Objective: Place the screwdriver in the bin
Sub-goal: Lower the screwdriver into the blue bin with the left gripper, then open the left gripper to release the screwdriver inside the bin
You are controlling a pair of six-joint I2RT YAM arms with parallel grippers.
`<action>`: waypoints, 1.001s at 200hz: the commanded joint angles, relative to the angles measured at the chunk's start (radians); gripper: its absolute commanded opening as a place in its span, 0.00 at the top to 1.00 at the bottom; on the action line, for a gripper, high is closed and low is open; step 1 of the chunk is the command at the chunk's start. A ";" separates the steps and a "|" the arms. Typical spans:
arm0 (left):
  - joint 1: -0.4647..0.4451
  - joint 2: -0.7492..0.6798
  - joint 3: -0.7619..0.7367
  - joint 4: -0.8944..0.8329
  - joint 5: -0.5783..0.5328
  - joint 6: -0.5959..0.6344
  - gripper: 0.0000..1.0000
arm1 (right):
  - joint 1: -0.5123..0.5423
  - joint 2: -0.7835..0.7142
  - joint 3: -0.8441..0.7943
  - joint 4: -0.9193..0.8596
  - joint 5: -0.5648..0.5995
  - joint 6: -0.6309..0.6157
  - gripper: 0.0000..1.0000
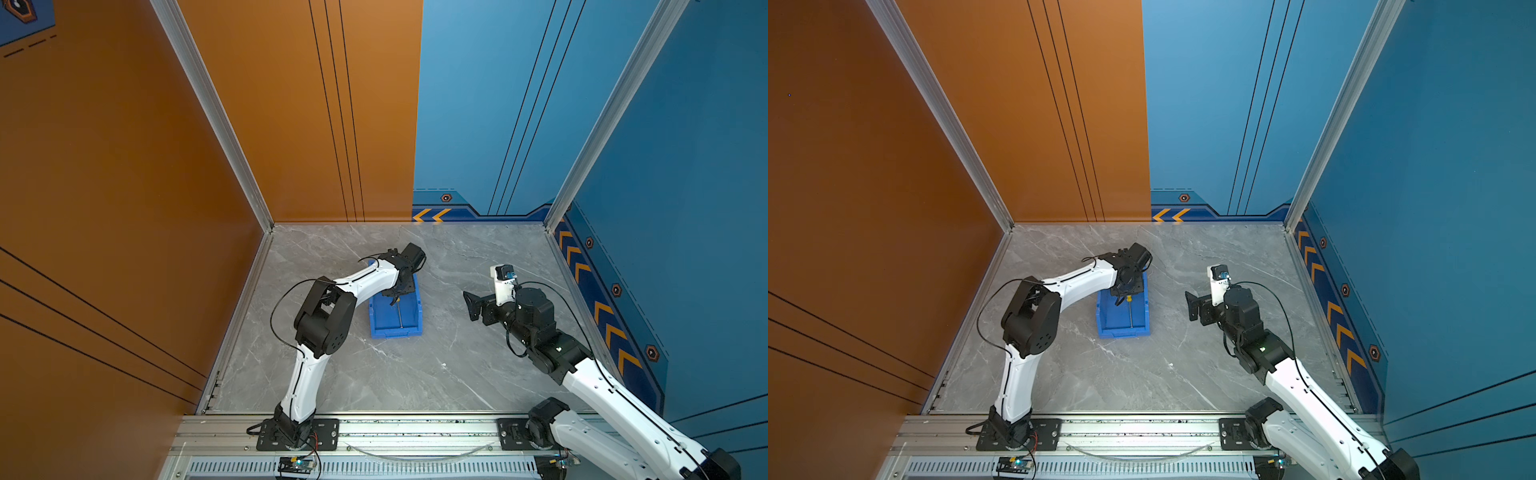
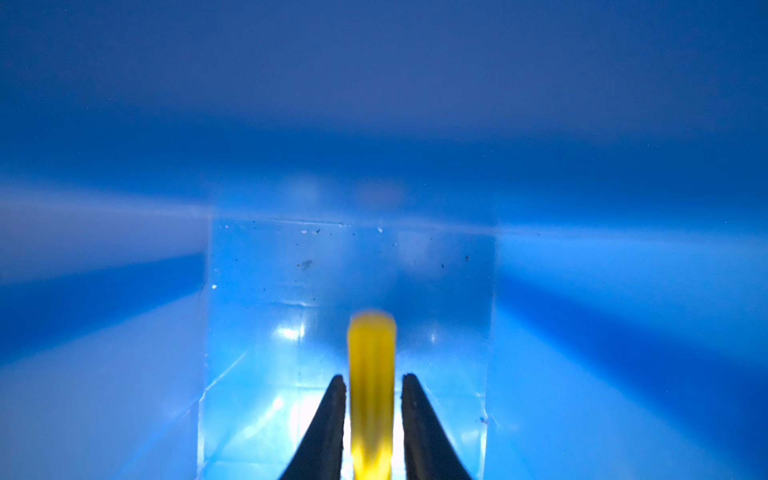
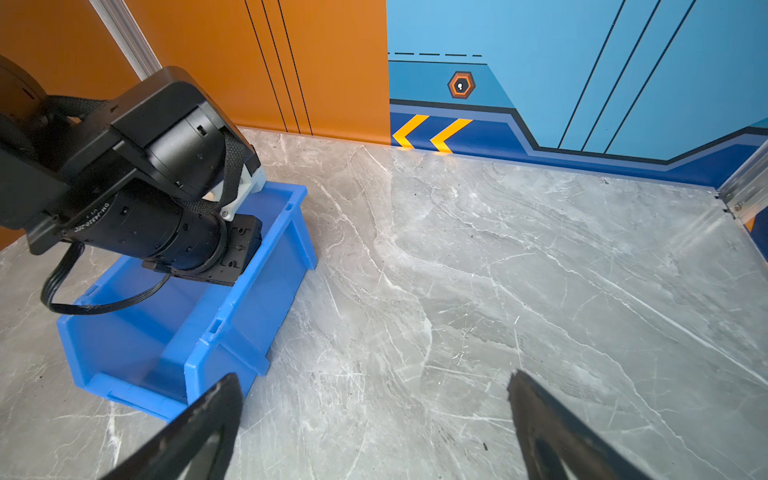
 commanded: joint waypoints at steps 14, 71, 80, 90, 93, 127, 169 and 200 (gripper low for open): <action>-0.005 -0.031 0.019 -0.039 0.003 0.016 0.66 | -0.008 -0.017 -0.012 -0.013 0.032 0.011 0.00; -0.010 -0.106 0.019 -0.053 -0.008 0.030 0.63 | -0.023 -0.022 -0.007 -0.001 0.020 0.003 0.00; -0.014 -0.122 0.017 -0.059 -0.014 0.037 0.61 | -0.026 -0.026 -0.007 -0.001 0.014 0.004 0.00; -0.021 -0.142 0.014 -0.064 -0.022 0.048 0.59 | -0.029 -0.031 -0.007 -0.001 0.006 0.006 0.00; -0.023 -0.148 0.014 -0.065 -0.025 0.052 0.59 | -0.031 -0.033 -0.007 -0.001 0.004 0.006 0.00; -0.053 -0.239 -0.015 -0.087 -0.069 0.065 0.55 | -0.045 -0.049 -0.009 -0.009 -0.024 0.013 0.00; -0.094 -0.364 -0.084 -0.108 -0.122 0.073 0.54 | -0.055 -0.085 -0.019 -0.025 0.017 0.039 0.00; -0.104 -0.446 -0.159 -0.107 -0.135 0.082 0.49 | -0.064 -0.119 -0.024 -0.079 0.129 0.083 0.00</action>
